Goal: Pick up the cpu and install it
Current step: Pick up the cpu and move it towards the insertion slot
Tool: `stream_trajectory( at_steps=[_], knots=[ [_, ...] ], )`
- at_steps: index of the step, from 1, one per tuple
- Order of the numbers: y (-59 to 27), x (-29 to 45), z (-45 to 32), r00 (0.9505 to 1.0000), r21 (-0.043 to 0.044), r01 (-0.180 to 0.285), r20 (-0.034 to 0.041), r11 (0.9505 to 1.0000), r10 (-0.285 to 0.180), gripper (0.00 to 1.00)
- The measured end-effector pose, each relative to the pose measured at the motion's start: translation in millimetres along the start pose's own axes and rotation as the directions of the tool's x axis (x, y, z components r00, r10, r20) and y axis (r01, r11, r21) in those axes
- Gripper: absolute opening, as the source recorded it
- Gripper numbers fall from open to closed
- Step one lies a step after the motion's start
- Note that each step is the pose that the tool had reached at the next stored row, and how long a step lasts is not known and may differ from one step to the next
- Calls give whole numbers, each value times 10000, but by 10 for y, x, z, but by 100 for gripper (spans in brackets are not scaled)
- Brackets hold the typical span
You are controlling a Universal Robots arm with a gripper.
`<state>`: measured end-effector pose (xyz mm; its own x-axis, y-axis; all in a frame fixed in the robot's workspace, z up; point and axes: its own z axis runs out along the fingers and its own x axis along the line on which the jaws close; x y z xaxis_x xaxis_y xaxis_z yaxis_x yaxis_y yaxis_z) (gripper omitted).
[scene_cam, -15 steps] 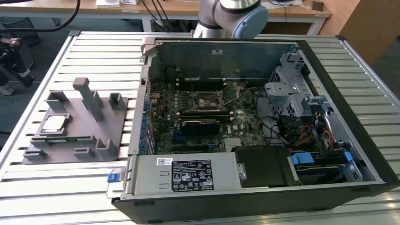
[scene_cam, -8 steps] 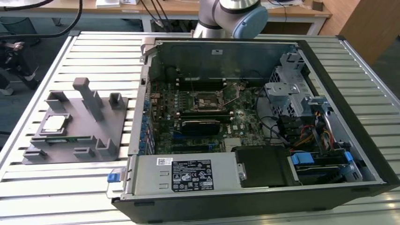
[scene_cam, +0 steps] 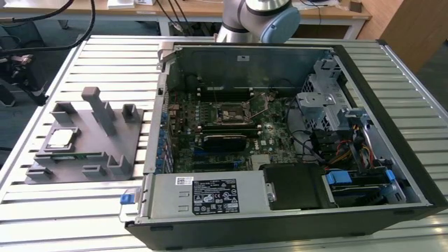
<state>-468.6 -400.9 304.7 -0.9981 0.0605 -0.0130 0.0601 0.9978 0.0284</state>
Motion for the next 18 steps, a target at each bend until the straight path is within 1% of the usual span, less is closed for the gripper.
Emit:
stream_trajectory(
  at_steps=[6, 13, 18],
  knots=[
    [-3, 1, 95, 10000, 3, 37, -65, 10000, -37, 64],
    [-6, 2, 202, 9998, 7, 80, -161, 10000, -79, 64],
    [-9, 4, 290, 9996, 14, 99, -269, 9999, -99, 64]
  ],
)
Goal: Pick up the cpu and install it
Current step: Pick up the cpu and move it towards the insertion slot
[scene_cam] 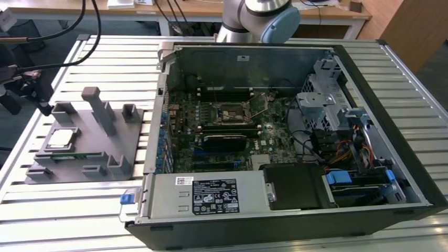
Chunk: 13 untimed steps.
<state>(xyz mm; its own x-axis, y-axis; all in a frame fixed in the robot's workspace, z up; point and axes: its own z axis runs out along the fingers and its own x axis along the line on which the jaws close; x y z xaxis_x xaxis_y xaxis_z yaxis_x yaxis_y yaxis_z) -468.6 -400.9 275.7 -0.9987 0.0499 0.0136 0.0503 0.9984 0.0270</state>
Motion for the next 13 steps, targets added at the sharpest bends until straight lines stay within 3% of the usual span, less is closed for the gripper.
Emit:
stream_trajectory(
  at_steps=[8, 13],
  knots=[
    [-4, -22, 144, 10000, 56, 9, -33, 10000, -9, 64],
    [-4, -36, 167, 10000, 68, 11, -30, 10000, -10, 64]
  ],
)
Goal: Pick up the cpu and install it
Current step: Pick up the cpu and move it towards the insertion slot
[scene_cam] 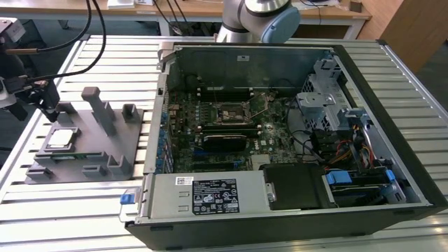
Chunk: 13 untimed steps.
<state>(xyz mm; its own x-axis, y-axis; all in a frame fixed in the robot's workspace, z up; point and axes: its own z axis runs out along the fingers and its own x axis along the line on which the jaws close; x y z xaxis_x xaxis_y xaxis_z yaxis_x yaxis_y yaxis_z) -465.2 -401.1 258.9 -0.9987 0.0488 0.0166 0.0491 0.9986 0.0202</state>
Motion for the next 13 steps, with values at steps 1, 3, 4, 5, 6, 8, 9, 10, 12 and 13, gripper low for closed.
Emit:
stream_trajectory(
  at_steps=[1, 3, 4, 5, 6, 8, 9, 10, 12, 13],
  knots=[
    [0, -8, 13, 10000, 0, 0, 1, 10000, 0, 64],
    [1, -13, 54, 9999, 6, 136, -3, 9999, -136, 64],
    [0, -14, 70, 9998, 9, 212, -5, 9998, -212, 64],
    [-1, -16, 85, 9997, 9, 264, -6, 9997, -264, 64],
    [-1, -18, 99, 9996, 10, 300, -6, 9996, -300, 64],
    [-2, -27, 131, 9995, 10, 319, -7, 9995, -319, 64],
    [-2, -27, 149, 9995, 10, 320, -3, 9995, -320, 64],
    [-2, -28, 166, 9995, 10, 321, 9, 9995, -321, 64],
    [-3, -29, 201, 9995, 10, 322, 29, 9995, -322, 64],
    [-3, -29, 218, 9995, 12, 321, 39, 9995, -321, 64]
  ],
)
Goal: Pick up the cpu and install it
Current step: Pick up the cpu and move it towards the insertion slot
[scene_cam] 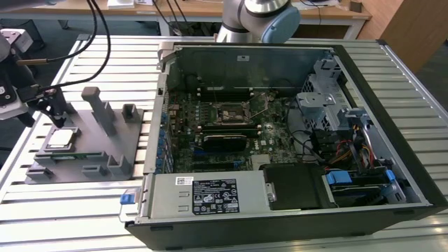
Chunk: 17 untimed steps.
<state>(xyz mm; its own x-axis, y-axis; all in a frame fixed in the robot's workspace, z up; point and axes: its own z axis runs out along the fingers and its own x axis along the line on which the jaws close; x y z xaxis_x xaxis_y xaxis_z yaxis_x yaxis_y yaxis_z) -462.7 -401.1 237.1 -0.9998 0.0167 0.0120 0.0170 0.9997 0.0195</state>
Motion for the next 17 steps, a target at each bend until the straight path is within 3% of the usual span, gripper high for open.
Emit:
stream_trajectory(
  at_steps=[8, 9, 17],
  knots=[
    [-2, -19, 143, 10000, 22, 36, 14, 10000, -36, 65],
    [-2, -23, 163, 10000, 22, 35, 14, 10000, -35, 72],
    [-5, -35, 308, 10000, 23, 35, 18, 10000, -35, 72]
  ],
)
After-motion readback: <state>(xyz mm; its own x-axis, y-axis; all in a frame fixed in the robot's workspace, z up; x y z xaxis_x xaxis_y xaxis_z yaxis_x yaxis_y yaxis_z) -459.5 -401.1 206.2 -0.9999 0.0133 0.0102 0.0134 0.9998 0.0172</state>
